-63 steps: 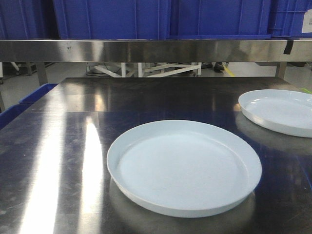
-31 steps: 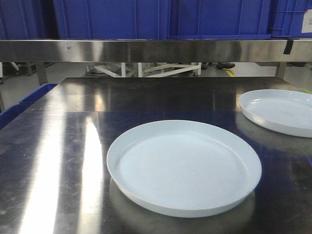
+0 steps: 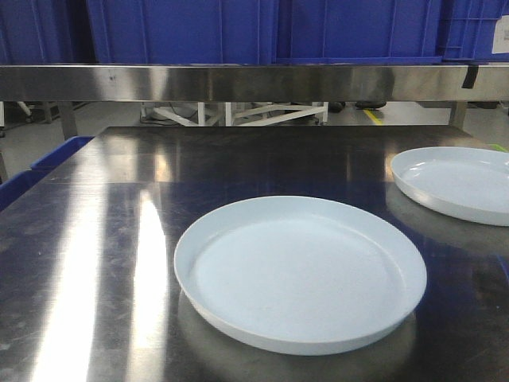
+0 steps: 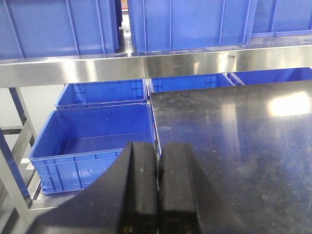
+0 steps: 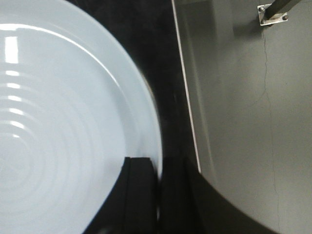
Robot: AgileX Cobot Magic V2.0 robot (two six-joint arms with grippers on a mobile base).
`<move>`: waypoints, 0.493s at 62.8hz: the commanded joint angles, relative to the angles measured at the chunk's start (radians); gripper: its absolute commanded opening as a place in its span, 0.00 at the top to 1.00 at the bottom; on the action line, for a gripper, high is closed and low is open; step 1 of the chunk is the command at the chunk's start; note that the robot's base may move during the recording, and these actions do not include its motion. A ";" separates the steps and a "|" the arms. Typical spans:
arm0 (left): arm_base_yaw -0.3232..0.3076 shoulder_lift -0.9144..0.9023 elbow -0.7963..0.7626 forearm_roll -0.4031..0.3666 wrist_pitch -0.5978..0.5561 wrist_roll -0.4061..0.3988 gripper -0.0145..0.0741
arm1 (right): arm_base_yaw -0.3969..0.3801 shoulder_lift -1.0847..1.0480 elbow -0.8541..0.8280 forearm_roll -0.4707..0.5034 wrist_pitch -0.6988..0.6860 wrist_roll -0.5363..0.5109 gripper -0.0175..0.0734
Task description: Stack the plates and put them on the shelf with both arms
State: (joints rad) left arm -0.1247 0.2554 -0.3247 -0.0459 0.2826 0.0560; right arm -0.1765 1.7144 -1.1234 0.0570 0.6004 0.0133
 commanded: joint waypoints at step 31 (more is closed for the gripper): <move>0.001 0.008 -0.031 -0.004 -0.081 -0.007 0.74 | 0.208 -0.520 -0.022 0.055 0.182 -0.013 0.75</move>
State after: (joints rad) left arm -0.1247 0.2554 -0.3247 -0.0459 0.2826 0.0560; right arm -0.0177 1.2736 -1.1214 0.0636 0.7911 0.0094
